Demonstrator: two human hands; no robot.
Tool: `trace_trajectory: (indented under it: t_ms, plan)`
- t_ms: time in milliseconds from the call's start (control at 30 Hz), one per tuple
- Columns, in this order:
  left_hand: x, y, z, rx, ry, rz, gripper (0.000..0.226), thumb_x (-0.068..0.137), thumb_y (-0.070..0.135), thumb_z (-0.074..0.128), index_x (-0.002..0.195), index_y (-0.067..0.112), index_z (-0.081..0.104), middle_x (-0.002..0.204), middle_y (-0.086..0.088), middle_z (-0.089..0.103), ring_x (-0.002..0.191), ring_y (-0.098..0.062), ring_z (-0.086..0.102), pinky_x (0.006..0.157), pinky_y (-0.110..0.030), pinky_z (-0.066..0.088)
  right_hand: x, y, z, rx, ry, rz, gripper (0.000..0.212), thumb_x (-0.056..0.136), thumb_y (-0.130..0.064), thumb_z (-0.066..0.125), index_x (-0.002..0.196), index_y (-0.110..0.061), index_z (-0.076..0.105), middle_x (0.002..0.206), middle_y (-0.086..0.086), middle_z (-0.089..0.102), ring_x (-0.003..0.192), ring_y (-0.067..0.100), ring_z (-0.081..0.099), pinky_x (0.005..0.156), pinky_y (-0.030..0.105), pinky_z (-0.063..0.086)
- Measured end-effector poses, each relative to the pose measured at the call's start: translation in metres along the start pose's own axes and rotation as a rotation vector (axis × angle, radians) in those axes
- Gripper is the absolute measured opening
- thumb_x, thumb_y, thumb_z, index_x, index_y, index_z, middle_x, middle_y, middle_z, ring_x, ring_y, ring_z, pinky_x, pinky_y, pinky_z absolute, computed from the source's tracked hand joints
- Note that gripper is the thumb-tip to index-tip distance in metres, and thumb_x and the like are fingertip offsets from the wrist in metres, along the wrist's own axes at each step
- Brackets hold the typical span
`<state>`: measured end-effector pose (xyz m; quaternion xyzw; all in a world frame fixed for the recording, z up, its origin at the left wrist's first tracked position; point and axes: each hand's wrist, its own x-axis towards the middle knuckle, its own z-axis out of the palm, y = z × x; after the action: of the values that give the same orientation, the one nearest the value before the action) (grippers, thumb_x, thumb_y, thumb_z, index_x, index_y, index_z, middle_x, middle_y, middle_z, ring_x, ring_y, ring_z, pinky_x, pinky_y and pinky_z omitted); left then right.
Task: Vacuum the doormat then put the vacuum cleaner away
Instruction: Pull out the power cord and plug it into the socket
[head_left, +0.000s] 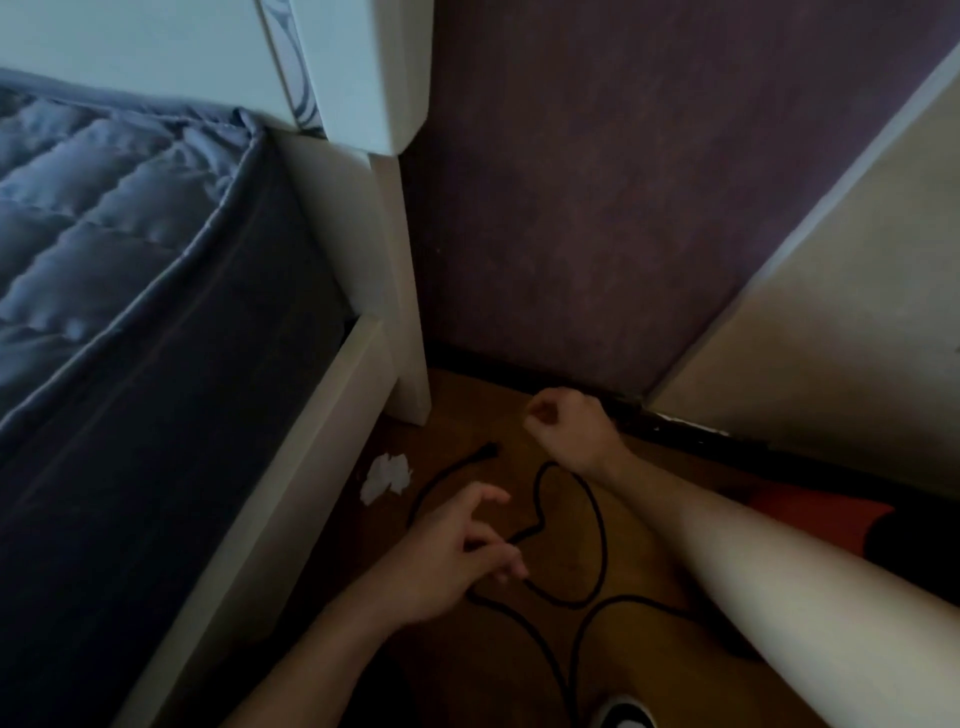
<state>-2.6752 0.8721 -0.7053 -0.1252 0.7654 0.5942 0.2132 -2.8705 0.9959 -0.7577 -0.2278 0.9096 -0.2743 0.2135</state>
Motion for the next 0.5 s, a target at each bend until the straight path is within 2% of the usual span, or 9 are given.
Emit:
trace_trajectory:
  t_ms: [100,167,267,367,500]
  plan:
    - [0.015,-0.016,-0.011,0.229,0.038,-0.048,0.007,0.097,0.025,0.062,0.104,0.027,0.063,0.091,0.014,0.078,0.083,0.003,0.068,0.089,-0.027,0.054,0.015,-0.006,0.025,0.062,0.075,-0.053,0.024,0.091,-0.034,0.068,0.108,-0.017,0.072,0.101,-0.003,0.061,0.093,0.01,0.059,0.081,0.025,0.048]
    - [0.023,-0.022,-0.015,0.341,0.065,-0.089,0.007,0.097,0.026,0.062,0.093,0.027,0.067,0.088,0.013,0.077,0.082,0.004,0.067,0.082,-0.026,0.053,0.022,-0.011,0.046,0.124,0.068,-0.063,0.025,0.09,-0.033,0.072,0.107,-0.015,0.071,0.097,-0.004,0.062,0.091,0.01,0.06,0.081,0.026,0.049]
    - [0.036,-0.032,-0.02,0.447,0.067,-0.147,0.007,0.095,0.025,0.062,0.097,0.024,0.069,0.09,0.01,0.077,0.083,0.0,0.066,0.073,-0.02,0.05,0.026,-0.013,0.082,0.143,0.059,-0.052,0.03,0.087,-0.037,0.074,0.109,-0.017,0.07,0.103,0.0,0.07,0.096,0.015,0.065,0.086,0.033,0.054]
    - [0.048,-0.045,-0.025,0.52,-0.003,-0.196,0.009,0.095,0.025,0.063,0.1,0.021,0.069,0.097,0.004,0.077,0.086,-0.006,0.065,0.07,-0.02,0.046,0.026,-0.001,0.11,0.172,0.109,0.036,0.032,0.086,-0.044,0.074,0.104,-0.018,0.07,0.101,0.0,0.071,0.093,0.016,0.067,0.083,0.034,0.057]
    - [0.057,-0.064,-0.028,0.583,0.018,-0.26,0.013,0.096,0.03,0.062,0.103,0.02,0.068,0.11,-0.004,0.071,0.1,-0.019,0.065,0.075,-0.025,0.045,0.029,0.017,0.135,0.145,0.0,0.289,0.037,0.088,-0.053,0.07,0.082,-0.016,0.069,0.083,0.002,0.072,0.073,0.013,0.068,0.064,0.03,0.059]
